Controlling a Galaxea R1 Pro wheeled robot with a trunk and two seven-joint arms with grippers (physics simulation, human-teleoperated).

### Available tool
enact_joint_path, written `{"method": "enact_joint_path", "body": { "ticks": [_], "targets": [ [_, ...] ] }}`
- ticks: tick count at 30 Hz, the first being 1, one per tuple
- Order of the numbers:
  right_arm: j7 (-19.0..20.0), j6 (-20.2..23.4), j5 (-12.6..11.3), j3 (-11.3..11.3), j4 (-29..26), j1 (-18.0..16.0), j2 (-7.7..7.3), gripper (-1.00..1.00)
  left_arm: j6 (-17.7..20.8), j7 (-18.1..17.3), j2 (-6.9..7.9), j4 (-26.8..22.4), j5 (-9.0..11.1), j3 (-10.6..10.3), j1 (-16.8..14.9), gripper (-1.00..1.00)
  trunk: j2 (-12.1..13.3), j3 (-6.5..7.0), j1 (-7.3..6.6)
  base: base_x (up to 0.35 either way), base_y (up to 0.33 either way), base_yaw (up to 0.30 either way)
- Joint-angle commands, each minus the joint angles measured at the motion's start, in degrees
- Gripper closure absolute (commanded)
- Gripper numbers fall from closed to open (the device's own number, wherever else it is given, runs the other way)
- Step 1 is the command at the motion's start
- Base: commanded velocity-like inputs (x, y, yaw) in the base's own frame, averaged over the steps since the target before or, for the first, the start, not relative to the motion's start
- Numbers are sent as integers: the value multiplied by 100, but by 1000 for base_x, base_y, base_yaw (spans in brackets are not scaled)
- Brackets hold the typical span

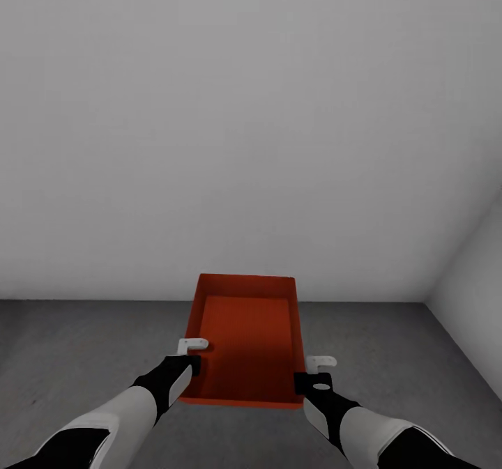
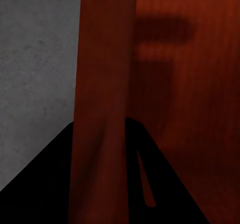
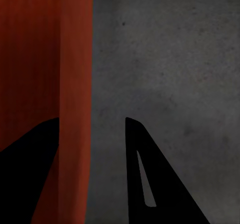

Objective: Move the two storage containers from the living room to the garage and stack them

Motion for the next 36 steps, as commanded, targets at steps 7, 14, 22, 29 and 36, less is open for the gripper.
{"method": "enact_joint_path", "body": {
  "ticks": [7, 14, 22, 29, 36],
  "targets": [
    [-20, -20, -24, 10, -103, -8, 4, 100, 14, 6, -6, 9, 199, -136, 2, 100, -292, -200, 156, 0, 0, 0],
    [-20, -20, -24, 10, -103, -7, 4, 100, 14, 6, -6, 10, 199, -136, 2, 100, -573, -390, 310, 0, 0, 0],
    [-20, -20, -24, 10, -103, -7, 4, 100, 14, 6, -6, 10, 199, -136, 2, 100, -894, -608, 485, 0, 0, 0],
    [-20, -20, -24, 10, -103, -8, 4, 100, 14, 14, -6, 18, 200, -136, 2, 100, -1175, -798, 639, 0, 0, 0],
    [-21, -20, -24, 10, -96, -6, 4, 100, 14, 15, -6, 55, 194, -136, 2, 100, -1455, -988, 793, 0, 0, 0]
  ]
}}
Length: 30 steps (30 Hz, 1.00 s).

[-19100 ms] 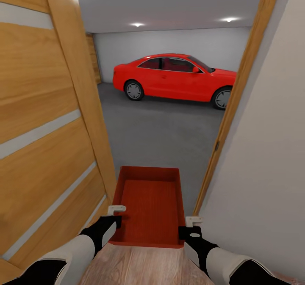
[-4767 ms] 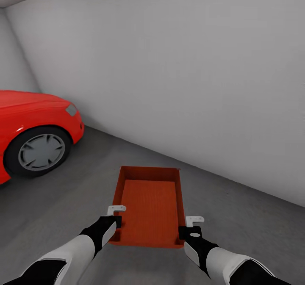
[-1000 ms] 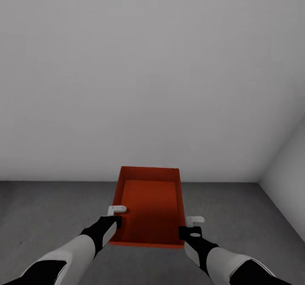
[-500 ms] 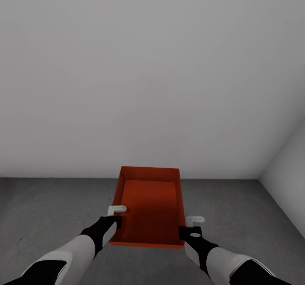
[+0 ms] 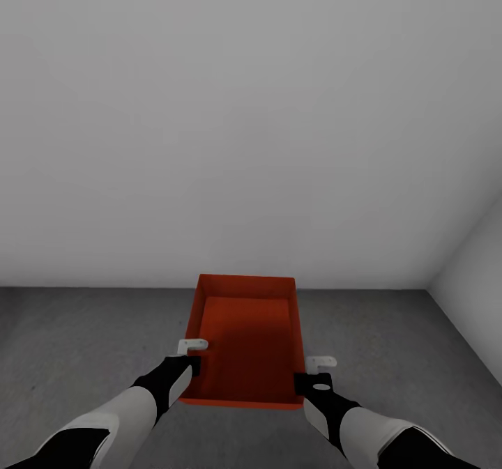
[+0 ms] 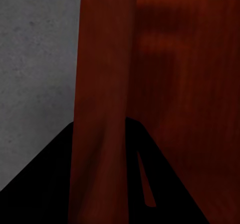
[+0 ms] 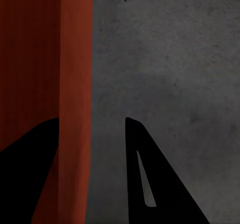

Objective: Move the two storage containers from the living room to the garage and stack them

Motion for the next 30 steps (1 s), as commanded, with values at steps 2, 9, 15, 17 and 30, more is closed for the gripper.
{"method": "enact_joint_path", "body": {
  "ticks": [2, 9, 15, 17, 30],
  "targets": [
    [-23, -30, -17, -2, -108, -7, 3, 100, 17, 17, -5, 30, 197, -146, 3, 100, -88, -61, 45, 0, 0, 0],
    [-22, -30, -17, -2, -108, -8, 3, 100, 17, 8, -5, 34, 196, -146, 3, 100, -368, -247, 199, 0, 0, 0],
    [-22, -30, -17, -2, -108, -8, 3, 100, 17, 8, -5, 34, 196, -146, 3, 100, -609, -406, 330, 0, 0, 0],
    [-22, -30, -17, -2, -109, -10, 3, 100, 17, 12, -5, 34, 195, -146, 3, 100, -689, -459, 374, 0, 0, 0],
    [-22, -38, -17, -2, -108, -8, 1, 100, 25, 8, -13, 38, 201, -146, 3, 100, -1211, -797, 660, 0, 0, 0]
  ]
}}
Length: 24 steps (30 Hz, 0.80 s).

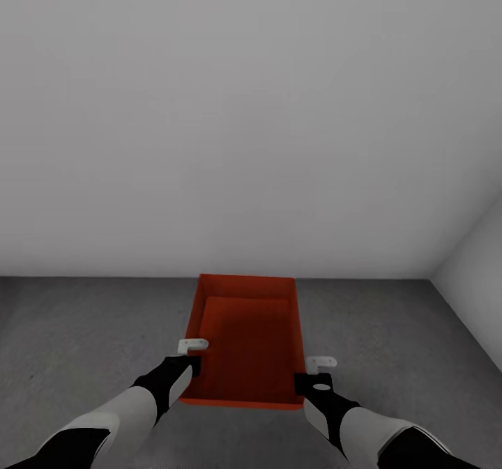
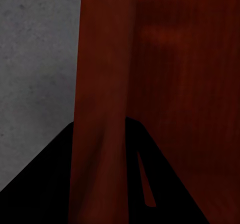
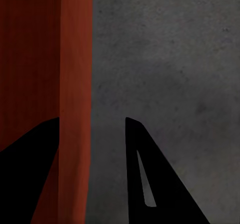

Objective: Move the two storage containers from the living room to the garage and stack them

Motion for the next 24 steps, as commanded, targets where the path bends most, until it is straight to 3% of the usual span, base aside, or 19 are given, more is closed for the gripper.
{"method": "enact_joint_path", "body": {
  "ticks": [1, 24],
  "targets": [
    [-27, -33, -29, 19, -114, -10, 4, 100, 14, 1, -7, 52, 214, -153, 3, 100, -45, -31, 23, 0, 0, 0],
    [-36, -34, -29, 19, -114, -8, 5, 100, 14, -1, -7, 70, 212, -153, 3, 100, -968, -607, 528, 0, 0, 0]
  ]
}}
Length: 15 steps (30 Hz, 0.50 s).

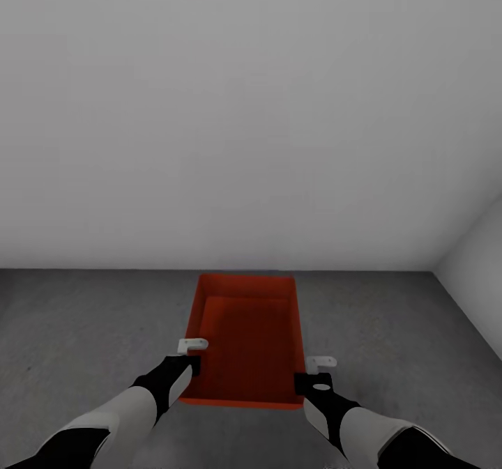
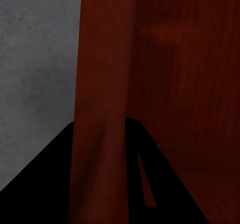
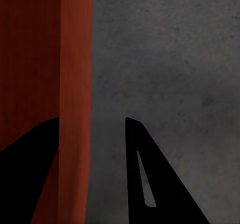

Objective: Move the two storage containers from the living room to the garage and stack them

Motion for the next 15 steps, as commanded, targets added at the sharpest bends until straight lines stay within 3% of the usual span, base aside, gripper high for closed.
{"method": "enact_joint_path", "body": {
  "ticks": [1, 15],
  "targets": [
    [-27, -33, -29, 19, -103, -8, 3, 100, 13, 12, -13, 82, 211, -150, 3, 100, -45, -30, 22, 0, 0, 0],
    [-24, -33, -29, 19, -103, -8, 3, 100, 13, 16, -13, 83, 213, -150, 3, 100, -606, -379, 330, 0, 0, 0]
  ]
}}
